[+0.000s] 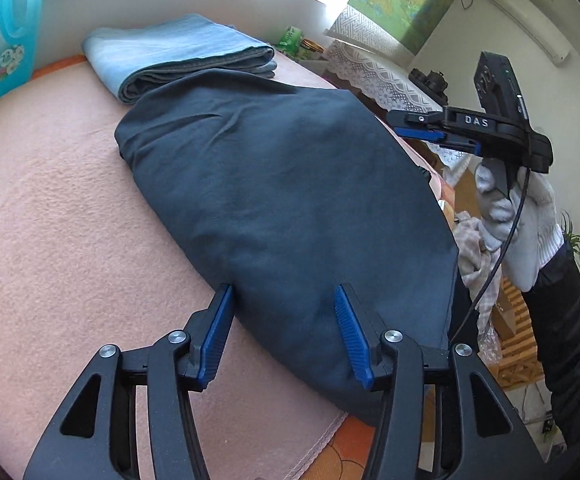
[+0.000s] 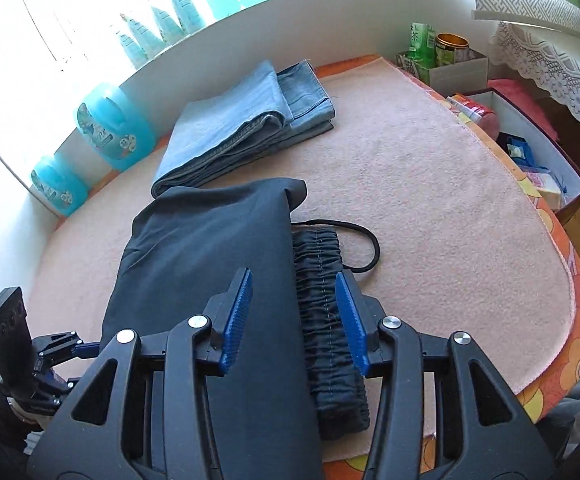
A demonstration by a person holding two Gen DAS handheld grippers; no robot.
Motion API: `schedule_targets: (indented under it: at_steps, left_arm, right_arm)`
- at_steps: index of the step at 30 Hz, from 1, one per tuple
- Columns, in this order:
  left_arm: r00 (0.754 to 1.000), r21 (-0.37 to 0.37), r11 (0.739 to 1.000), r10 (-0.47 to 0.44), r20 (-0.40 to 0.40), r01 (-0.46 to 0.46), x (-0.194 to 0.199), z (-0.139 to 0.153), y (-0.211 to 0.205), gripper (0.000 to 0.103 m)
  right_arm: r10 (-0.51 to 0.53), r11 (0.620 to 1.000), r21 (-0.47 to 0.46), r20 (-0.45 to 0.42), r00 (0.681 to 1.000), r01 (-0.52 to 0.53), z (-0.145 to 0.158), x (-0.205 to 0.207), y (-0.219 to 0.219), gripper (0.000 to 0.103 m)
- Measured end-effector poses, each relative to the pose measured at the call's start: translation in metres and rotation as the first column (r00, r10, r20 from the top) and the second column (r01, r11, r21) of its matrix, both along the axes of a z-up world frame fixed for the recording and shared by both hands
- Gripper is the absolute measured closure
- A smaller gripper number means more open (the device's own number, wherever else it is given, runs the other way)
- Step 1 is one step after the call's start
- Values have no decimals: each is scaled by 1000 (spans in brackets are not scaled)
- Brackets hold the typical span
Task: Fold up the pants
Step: 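Grasp the elastic waistband end with the right gripper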
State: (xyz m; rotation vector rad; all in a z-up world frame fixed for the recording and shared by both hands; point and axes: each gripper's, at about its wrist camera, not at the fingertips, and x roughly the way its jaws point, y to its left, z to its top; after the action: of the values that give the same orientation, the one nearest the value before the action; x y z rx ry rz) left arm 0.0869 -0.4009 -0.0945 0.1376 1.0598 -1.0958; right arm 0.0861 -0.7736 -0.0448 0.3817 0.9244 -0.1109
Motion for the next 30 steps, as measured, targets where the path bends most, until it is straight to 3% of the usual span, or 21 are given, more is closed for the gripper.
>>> schedule_targets:
  at_steps: [4, 9, 11, 14, 19, 23, 27, 30]
  left_arm:
    - [999, -2, 1000, 17, -28, -17, 3, -7, 0, 49]
    - [1000, -2, 1000, 15, -16, -15, 1, -8, 0, 47]
    - [1000, -2, 1000, 9, -6, -9, -3, -9, -1, 43]
    - [1000, 1, 1000, 12, 21, -12, -11, -9, -5, 38]
    - [997, 4, 1000, 20, 71, -20, -26, -8, -9, 35]
    - [999, -1, 1000, 31, 16, -31, -18, -5, 1, 34]
    - [993, -17, 993, 117, -32, -118, 4, 1, 20, 33]
    - [979, -8, 982, 188, -75, -189, 25, 1, 25, 33]
  right_arm:
    - [24, 999, 36, -26, 999, -23, -10, 22, -2, 58]
    - [54, 995, 86, -3, 999, -53, -9, 32, 4, 68]
    - [71, 997, 24, -8, 997, -71, -4, 37, 12, 98]
    - [76, 993, -85, 8, 997, -75, 10, 47, 19, 99]
    - [113, 983, -144, -41, 993, -117, 12, 71, 21, 100]
    - [116, 977, -164, -103, 988, -132, -1, 69, 16, 100]
    - [101, 980, -158, -143, 985, -124, -9, 59, 7, 98]
    - [89, 985, -135, -142, 986, -109, -7, 49, -2, 66]
